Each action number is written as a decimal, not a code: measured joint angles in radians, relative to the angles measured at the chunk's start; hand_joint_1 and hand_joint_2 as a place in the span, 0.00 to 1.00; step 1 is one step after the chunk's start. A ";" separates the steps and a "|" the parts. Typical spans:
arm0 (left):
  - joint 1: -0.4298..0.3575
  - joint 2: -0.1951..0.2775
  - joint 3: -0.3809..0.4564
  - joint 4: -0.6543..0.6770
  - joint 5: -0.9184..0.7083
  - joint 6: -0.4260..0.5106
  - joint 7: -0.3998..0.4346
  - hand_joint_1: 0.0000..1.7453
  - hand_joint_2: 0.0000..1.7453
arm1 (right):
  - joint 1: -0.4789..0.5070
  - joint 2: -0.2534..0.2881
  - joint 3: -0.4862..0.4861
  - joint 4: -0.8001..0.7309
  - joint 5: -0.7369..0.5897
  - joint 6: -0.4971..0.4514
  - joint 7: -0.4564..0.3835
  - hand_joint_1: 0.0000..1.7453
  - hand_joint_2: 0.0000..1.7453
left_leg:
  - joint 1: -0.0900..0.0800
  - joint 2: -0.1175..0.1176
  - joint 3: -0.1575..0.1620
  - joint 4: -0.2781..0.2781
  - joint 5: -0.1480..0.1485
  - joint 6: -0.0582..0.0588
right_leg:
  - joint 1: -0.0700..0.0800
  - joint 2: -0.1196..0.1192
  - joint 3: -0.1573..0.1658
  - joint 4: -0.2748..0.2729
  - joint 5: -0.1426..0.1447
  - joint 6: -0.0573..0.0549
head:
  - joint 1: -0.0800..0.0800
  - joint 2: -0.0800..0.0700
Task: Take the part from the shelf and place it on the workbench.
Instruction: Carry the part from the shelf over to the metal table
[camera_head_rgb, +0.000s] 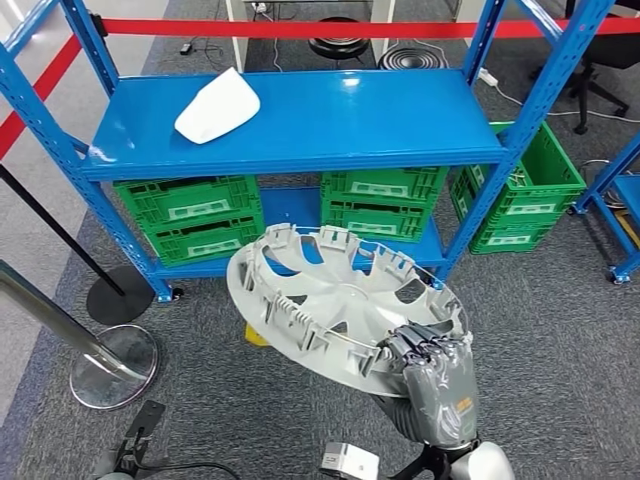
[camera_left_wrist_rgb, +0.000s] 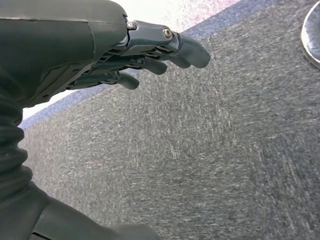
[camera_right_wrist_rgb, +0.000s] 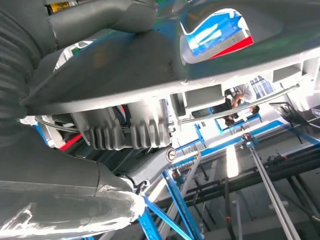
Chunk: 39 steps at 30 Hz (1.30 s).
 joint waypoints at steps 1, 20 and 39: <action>0.000 0.000 0.000 0.000 0.000 0.001 0.000 0.00 1.00 | 0.000 0.000 -0.001 -0.001 -0.013 0.001 -0.005 1.00 1.00 | -0.001 0.000 -0.004 0.002 0.004 -0.005 | 0.001 0.000 0.045 -0.067 -0.004 -0.003 | -0.001 0.000; -0.001 0.000 -0.001 0.000 0.000 0.004 0.000 0.00 1.00 | 0.018 0.000 -0.015 -0.008 -0.054 0.015 -0.025 1.00 1.00 | -0.002 -0.001 0.019 0.001 -0.012 -0.017 | 0.008 0.003 0.026 -0.129 0.013 -0.030 | -0.006 0.000; -0.001 0.000 -0.002 0.000 -0.003 0.005 0.000 0.00 1.00 | 0.030 0.003 -0.029 -0.010 -0.083 0.015 -0.028 1.00 1.00 | 0.005 -0.002 -0.061 0.141 -0.089 -0.043 | -0.013 0.006 0.007 -0.113 0.021 -0.035 | -0.003 0.000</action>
